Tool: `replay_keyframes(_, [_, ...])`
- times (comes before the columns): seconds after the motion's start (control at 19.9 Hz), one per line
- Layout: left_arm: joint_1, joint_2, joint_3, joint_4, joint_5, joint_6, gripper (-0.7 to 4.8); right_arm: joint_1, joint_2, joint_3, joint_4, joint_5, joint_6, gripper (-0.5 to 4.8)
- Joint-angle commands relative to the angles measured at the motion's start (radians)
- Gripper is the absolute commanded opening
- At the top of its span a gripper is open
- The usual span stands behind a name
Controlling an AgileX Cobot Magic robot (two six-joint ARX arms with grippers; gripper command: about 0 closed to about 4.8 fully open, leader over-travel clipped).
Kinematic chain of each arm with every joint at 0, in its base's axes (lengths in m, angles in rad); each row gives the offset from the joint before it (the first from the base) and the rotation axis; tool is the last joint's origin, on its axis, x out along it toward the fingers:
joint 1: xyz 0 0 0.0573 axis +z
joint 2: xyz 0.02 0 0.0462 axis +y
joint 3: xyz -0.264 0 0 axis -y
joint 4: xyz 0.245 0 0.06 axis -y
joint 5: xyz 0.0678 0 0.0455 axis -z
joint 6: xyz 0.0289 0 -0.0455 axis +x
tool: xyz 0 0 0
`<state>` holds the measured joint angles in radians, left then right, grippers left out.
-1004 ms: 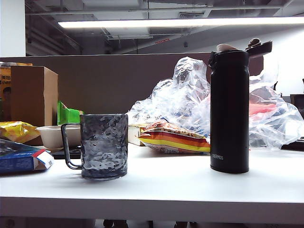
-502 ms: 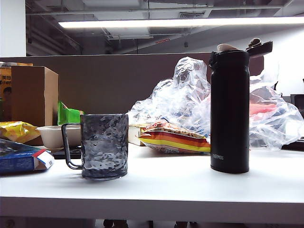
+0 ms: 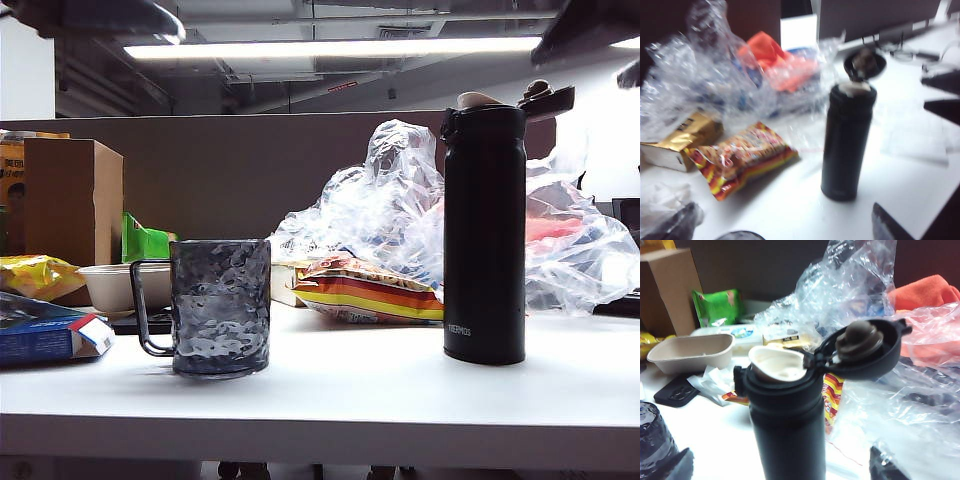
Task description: Pick up the black thermos, pour some water into the cup, then place the black thermos back on the table.
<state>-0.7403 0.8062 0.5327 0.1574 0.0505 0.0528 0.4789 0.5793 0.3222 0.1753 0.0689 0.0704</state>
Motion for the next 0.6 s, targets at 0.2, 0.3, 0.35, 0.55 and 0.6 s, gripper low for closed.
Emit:
replay_keyframes(0.2, [-0.005,0.119,0.008,0.013,-0.014,0.023,4.79,0.003,0.052,-0.109,0.146,0.022,0.006,4.79])
replay_keyframes(0.3, [-0.005,0.179,0.029,0.019,-0.013,0.023,4.79,0.003,0.126,-0.113,0.2,0.023,0.005,4.79])
replay_keyframes(0.35, [-0.005,0.196,0.038,0.019,-0.013,0.023,4.79,0.003,0.162,-0.113,0.231,0.023,0.005,4.79])
replay_keyframes(0.55, [-0.005,0.299,0.106,0.022,-0.013,0.023,4.79,0.003,0.388,-0.112,0.449,0.023,0.005,4.79])
replay_keyframes(0.6, [-0.005,0.315,0.12,0.023,-0.013,0.023,4.79,0.002,0.473,-0.112,0.529,0.031,0.005,4.79])
